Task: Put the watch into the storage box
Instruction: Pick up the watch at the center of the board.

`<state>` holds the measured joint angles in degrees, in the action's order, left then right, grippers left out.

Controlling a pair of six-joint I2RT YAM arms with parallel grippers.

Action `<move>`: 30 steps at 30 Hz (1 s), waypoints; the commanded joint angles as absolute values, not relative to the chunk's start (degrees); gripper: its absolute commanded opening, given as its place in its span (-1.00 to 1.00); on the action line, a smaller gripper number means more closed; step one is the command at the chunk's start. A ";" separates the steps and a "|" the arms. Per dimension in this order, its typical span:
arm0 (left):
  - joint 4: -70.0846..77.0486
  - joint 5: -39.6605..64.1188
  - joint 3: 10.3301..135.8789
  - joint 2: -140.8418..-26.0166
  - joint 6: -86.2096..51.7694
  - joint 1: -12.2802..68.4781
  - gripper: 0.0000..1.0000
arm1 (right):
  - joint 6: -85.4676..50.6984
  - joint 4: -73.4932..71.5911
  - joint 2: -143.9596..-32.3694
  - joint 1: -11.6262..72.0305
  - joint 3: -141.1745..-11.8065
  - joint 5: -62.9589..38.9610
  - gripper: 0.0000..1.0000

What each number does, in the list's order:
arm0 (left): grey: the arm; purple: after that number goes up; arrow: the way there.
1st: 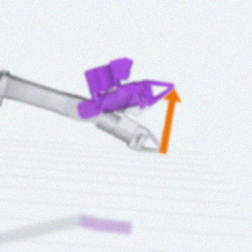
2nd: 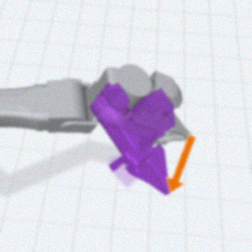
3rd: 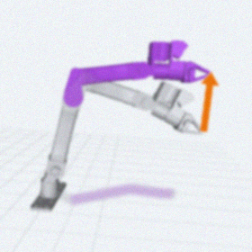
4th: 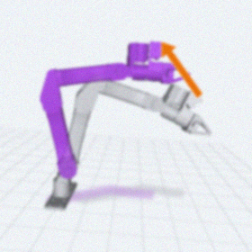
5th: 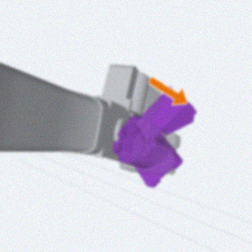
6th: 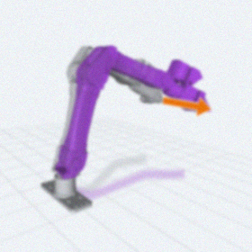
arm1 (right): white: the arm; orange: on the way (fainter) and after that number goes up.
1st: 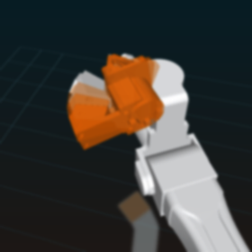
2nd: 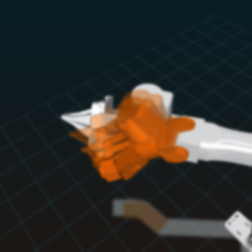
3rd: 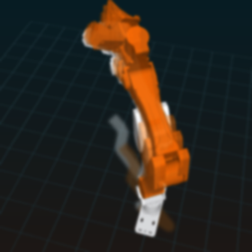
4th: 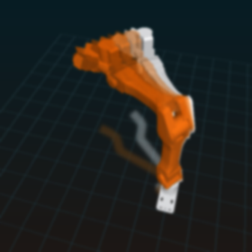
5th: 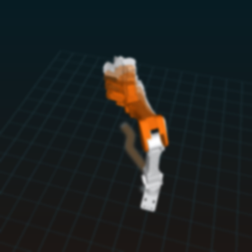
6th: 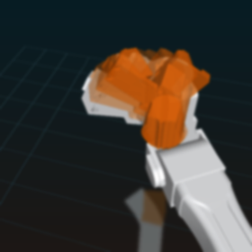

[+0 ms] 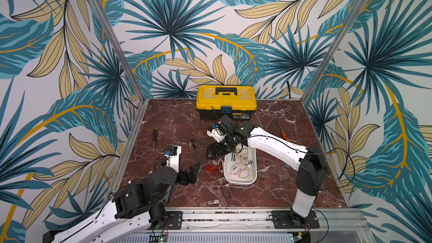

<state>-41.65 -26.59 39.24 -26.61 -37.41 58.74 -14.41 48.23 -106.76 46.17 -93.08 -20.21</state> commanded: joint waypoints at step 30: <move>-40.81 -27.86 35.91 -25.70 -35.77 58.88 1.00 | 12.55 61.94 -125.01 44.21 -105.31 -28.58 0.71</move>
